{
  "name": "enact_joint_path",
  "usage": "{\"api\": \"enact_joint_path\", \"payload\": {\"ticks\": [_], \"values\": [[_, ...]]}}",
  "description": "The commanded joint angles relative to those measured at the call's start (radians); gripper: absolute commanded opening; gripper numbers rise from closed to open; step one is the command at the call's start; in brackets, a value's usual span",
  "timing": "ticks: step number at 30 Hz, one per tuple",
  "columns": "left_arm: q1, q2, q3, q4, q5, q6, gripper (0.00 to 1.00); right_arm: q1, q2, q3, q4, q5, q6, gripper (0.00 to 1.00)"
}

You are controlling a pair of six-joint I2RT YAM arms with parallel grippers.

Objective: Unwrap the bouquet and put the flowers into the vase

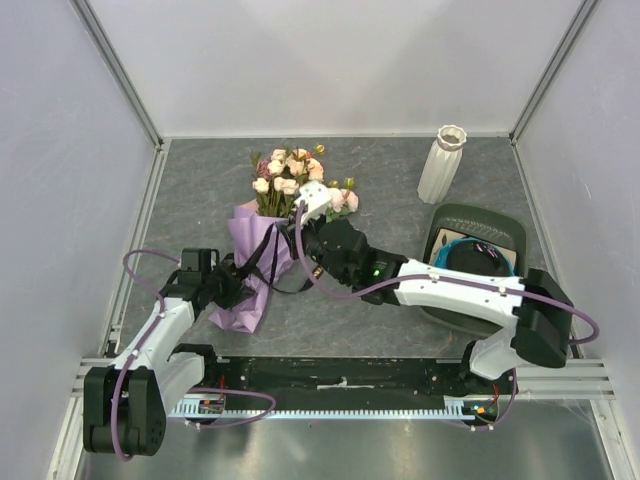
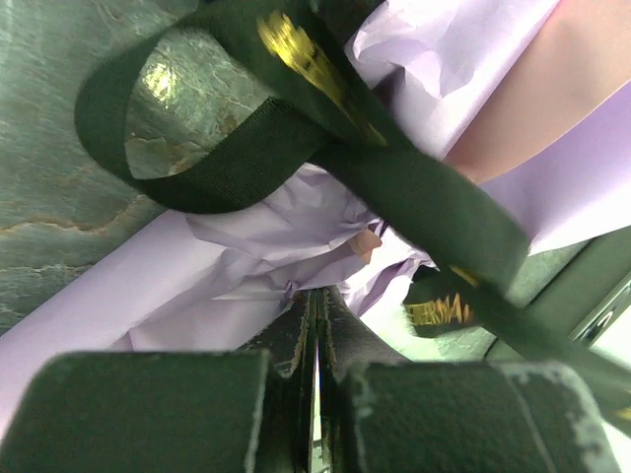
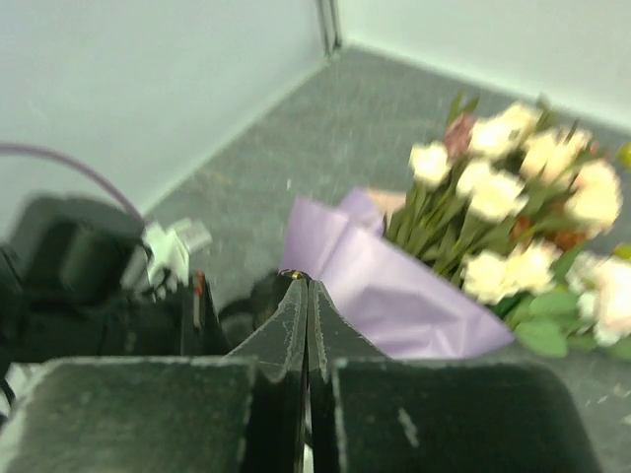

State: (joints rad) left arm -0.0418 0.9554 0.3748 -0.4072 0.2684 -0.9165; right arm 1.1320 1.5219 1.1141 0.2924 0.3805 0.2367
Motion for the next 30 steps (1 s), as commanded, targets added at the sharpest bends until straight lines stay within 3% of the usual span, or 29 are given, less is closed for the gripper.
{"api": "enact_joint_path", "payload": {"ticks": [1, 14, 30], "values": [[0.002, 0.008, -0.028, -0.035, -0.126, -0.019, 0.02, -0.006, -0.126, 0.177, 0.005, 0.096, -0.109, 0.0], [0.003, 0.023, -0.022, -0.035, -0.172, -0.03, 0.02, -0.005, -0.203, 0.559, -0.101, 0.225, -0.402, 0.0], [0.003, 0.028, -0.008, -0.035, -0.182, -0.015, 0.02, -0.008, -0.299, 0.883, -0.099, 0.336, -0.734, 0.0]]}}
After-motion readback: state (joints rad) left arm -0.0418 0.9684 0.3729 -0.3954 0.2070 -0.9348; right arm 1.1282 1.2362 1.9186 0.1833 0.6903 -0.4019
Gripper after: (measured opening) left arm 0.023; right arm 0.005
